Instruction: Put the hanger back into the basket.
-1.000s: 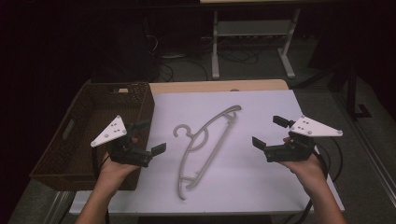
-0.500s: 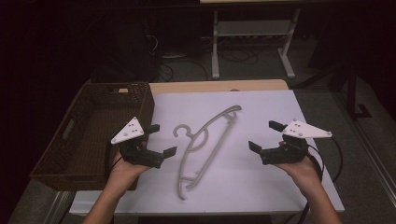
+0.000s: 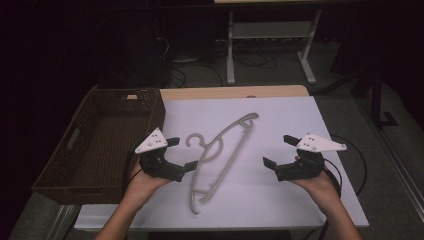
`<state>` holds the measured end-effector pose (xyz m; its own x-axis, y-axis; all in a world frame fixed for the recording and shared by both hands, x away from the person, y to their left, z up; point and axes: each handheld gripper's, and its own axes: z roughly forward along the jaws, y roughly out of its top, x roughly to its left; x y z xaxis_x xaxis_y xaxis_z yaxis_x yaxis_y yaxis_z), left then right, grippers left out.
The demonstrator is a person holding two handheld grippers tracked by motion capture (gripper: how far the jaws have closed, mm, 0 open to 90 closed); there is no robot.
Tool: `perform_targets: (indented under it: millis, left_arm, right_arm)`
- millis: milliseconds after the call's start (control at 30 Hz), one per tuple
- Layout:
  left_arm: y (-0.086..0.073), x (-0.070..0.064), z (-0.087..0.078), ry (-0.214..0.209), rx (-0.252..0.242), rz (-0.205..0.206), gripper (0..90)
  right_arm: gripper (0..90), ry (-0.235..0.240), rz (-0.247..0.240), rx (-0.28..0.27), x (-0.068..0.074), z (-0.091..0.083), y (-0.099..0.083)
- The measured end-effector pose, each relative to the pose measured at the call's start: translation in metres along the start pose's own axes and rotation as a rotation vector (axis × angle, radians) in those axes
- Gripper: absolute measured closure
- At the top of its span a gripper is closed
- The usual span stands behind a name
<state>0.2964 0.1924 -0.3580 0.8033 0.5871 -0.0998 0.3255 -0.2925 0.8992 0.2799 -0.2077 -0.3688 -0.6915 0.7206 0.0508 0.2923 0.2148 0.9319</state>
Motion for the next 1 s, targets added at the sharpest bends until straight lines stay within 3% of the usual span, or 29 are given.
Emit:
perform_targets:
  millis: [267,667,1000]
  left_arm:
    - [-0.006,0.003,0.023,0.005,0.056,-0.005,0.0]
    - [-0.012,0.007,0.045,-0.012,0.065,-0.011,0.0]
    - [-0.02,0.011,0.045,-0.022,0.043,-0.021,0.0]
  right_arm:
    - [0.0,-0.004,0.006,0.0,-0.003,-0.002,-0.002]
    - [0.3,0.01,0.015,0.026,-0.003,0.008,-0.003]
    - [22.6,0.054,-0.014,0.106,0.0,0.035,0.0]
